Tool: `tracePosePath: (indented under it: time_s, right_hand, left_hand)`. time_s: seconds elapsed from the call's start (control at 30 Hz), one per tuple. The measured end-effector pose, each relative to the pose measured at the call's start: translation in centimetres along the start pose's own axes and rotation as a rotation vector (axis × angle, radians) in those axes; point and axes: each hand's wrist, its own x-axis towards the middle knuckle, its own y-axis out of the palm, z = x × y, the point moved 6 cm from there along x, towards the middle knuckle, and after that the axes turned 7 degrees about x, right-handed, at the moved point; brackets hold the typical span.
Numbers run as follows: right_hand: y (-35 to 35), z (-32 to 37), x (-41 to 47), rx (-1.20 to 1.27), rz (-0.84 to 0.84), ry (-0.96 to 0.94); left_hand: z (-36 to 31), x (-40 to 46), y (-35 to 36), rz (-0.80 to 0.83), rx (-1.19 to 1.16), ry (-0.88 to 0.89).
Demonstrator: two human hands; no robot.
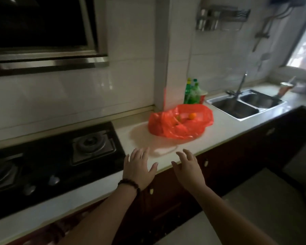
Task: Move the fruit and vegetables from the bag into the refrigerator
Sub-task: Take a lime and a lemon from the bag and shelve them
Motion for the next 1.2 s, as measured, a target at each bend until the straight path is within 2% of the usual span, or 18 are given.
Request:
tracePosePath:
  time_s: [0.17,0.47,0.77,1.0,1.2]
  right_hand:
    - [-1.5,-5.4,6.4,-0.034,-0.021,0.071]
    - [-3.1,-12.4,22.9,-0.059,-0.013,0.097]
    - [-3.1,-19.8,30.8,0.004,0.008,0.19]
    - [-3.2,-22.3,39.7,-0.023,0.043,0.028]
    - [-0.4,-23.9,47.4,-0.067,0.268,-0.271]
  left_hand:
    - [-4.3,8.2,3.3,0.016,-0.035,0.073]
    - [-8.4,25.9,7.3,0.001,-0.085,0.075]
    - [-10.6,36.0,11.1,0.031,-0.04,0.081]
    - [-11.0,41.4,13.7,-0.001,-0.043,-0.009]
    - [-11.7,45.8,15.9,-0.05,-0.018,-0.167]
